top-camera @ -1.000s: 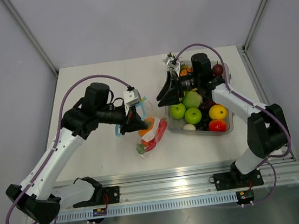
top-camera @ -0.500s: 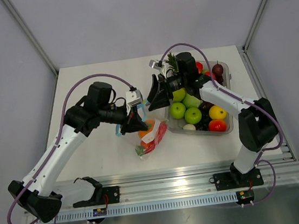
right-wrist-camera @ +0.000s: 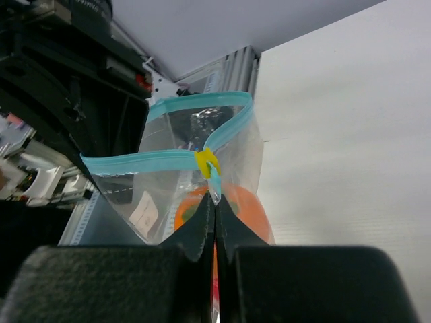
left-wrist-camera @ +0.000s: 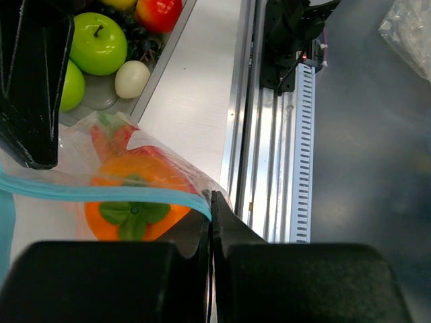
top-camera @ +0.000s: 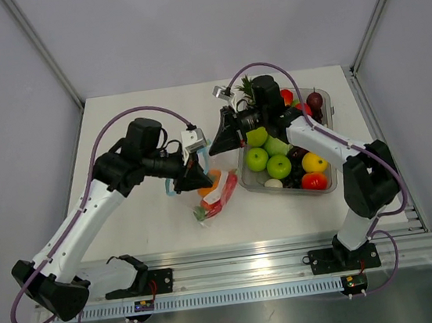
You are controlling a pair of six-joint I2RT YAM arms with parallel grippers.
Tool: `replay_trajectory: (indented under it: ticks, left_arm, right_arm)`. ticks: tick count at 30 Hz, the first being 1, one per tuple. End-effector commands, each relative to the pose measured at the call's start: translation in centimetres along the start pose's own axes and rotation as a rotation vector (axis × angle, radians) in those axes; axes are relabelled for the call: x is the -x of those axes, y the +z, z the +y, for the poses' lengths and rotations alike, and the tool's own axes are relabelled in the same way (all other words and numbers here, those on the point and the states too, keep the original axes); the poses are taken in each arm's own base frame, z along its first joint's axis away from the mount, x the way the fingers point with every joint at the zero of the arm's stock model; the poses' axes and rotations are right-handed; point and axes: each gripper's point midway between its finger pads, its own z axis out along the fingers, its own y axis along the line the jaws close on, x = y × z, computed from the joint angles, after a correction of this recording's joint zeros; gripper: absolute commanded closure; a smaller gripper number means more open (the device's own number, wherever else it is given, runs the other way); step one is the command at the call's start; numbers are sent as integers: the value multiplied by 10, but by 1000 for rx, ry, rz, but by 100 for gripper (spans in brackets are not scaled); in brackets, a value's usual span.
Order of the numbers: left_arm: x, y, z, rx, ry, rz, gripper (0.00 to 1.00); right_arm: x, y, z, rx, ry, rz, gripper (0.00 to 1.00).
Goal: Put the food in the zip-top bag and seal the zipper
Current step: Zip the zipper food storage bag.
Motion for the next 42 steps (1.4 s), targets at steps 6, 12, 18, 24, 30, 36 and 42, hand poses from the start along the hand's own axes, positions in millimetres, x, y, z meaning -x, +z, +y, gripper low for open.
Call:
replay_trajectory:
  ticks: [6,12,18,24,30,36,42]
  left_arm:
    - [41,-30,35,281,-83,-111,32]
    - [83,-71,59,473,-38,-274,29]
    - [106,-74,91,565,60,-303,44]
    - [118,-64,89,514,146,-351,46]
    - [111,-47,85,408,184,-307,48]
    - [98,-29,75,263,205,-250,51]
    - [90,-28,65,205,223,-195,51]
  right_arm:
    - [39,-8,-11,-268,-147,-105,100]
    - [38,-9,-10,-278,-148,-110,100]
    - [38,-9,-6,-272,-128,-103,100]
    - [42,-12,-5,-308,-123,-111,100]
    - [46,-10,5,-267,-121,-119,100]
    - [43,-8,16,-204,-118,-102,100]
    - [37,-7,30,-138,-115,-69,100]
